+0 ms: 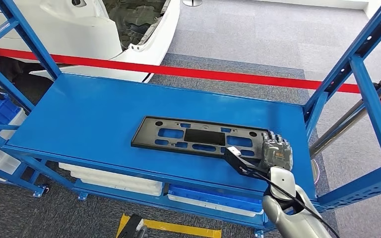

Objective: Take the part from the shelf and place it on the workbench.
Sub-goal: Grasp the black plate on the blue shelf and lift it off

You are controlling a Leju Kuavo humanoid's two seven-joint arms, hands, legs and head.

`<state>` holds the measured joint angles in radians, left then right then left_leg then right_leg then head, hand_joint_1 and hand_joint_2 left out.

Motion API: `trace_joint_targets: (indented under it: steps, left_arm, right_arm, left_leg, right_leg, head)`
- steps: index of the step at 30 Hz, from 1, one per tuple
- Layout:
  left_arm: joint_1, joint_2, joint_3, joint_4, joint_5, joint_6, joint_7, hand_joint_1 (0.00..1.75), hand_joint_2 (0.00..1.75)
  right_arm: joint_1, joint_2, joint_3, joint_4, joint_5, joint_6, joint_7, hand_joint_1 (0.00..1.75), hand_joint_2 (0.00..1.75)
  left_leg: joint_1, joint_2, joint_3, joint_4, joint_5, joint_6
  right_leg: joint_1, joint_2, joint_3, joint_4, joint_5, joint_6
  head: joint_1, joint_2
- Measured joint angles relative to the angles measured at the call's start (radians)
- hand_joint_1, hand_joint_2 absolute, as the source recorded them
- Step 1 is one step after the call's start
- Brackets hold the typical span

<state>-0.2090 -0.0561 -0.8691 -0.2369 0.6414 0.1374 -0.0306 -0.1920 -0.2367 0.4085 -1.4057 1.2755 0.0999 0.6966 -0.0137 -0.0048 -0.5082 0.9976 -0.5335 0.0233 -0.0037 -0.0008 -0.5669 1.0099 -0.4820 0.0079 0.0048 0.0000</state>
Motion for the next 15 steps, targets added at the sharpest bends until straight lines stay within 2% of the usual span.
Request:
trace_joint_targets:
  steps: [15]
  left_arm:
    - [-0.010, 0.000, -0.004, 0.000, -0.005, -0.018, 0.000, 0.00, 0.00]
  right_arm:
    - [-0.086, -0.016, 0.065, 0.108, -0.035, -0.130, -0.003, 1.75, 1.75]
  left_leg:
    - [0.000, 0.000, 0.002, 0.000, 0.000, 0.000]
  right_leg:
    - [0.000, 0.000, 0.002, 0.000, 0.000, 0.000]
  head:
    - [0.000, 0.000]
